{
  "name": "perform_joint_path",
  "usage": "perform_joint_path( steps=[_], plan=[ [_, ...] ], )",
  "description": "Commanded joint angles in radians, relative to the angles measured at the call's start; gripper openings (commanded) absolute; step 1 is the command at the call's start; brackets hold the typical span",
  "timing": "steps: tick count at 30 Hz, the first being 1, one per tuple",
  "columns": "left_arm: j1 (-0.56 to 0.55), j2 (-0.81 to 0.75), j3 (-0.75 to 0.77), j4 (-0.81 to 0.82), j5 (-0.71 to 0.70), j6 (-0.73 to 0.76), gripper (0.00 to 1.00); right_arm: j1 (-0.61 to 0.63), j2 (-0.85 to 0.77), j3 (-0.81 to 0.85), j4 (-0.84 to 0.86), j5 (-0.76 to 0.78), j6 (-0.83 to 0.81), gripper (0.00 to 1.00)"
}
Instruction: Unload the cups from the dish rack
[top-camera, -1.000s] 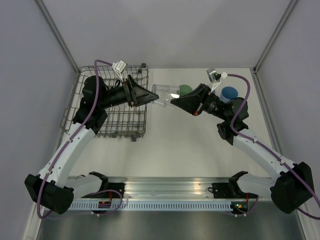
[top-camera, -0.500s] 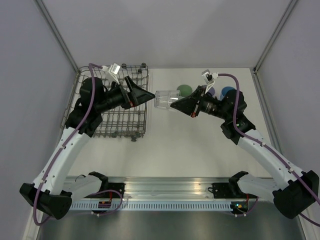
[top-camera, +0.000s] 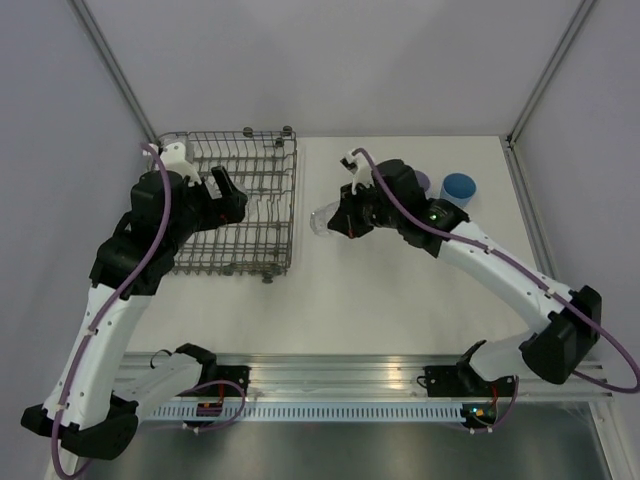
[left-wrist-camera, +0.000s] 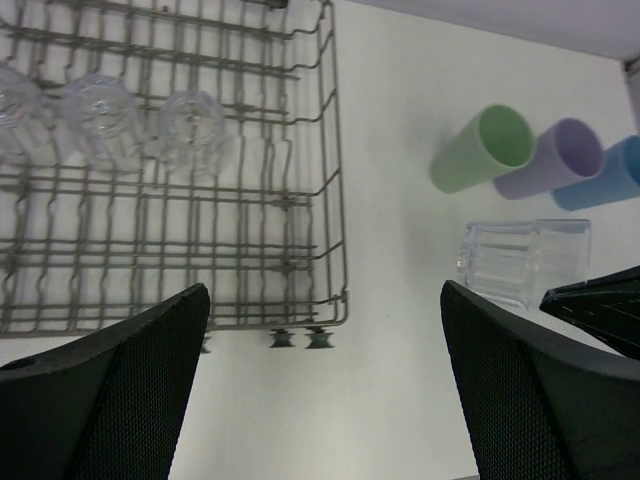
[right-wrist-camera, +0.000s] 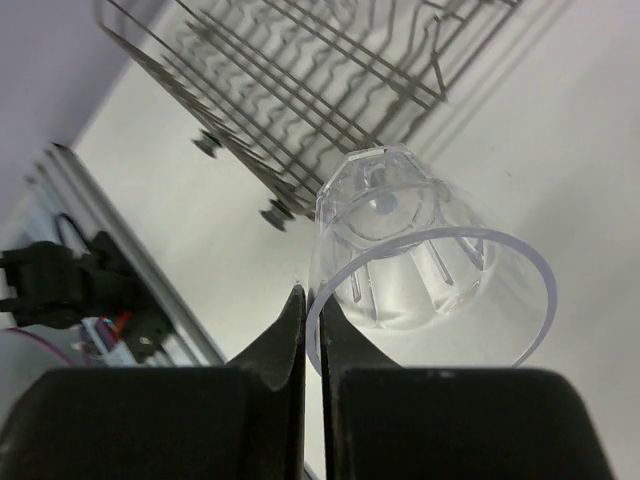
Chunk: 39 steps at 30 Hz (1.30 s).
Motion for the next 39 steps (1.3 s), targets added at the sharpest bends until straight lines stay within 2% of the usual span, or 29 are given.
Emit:
perform_joint_path(
  steps=[1,6,15,26,32,36,39],
  plan=[
    [0.000,-0.011,0.034,-0.124,-0.163,0.135,1.00,0.096,0.090,0.139,-0.230,0.251,-0.123,0.00],
    [0.002,-0.045,-0.007,-0.148,-0.236,0.175,1.00,0.161,0.253,0.257,-0.353,0.383,-0.151,0.00],
    [0.000,-0.083,-0.057,-0.125,-0.229,0.172,1.00,0.194,0.491,0.439,-0.539,0.520,-0.202,0.00],
    [0.000,-0.089,-0.080,-0.110,-0.216,0.178,1.00,0.205,0.669,0.550,-0.599,0.482,-0.264,0.00],
    [0.000,-0.096,-0.089,-0.102,-0.233,0.181,1.00,0.205,0.704,0.577,-0.616,0.466,-0.278,0.01],
    [-0.001,-0.097,-0.090,-0.101,-0.233,0.181,1.00,0.207,0.723,0.575,-0.616,0.471,-0.284,0.03],
    [0.000,-0.100,-0.093,-0.102,-0.235,0.183,1.00,0.205,0.718,0.565,-0.607,0.462,-0.288,0.11]
  ],
)
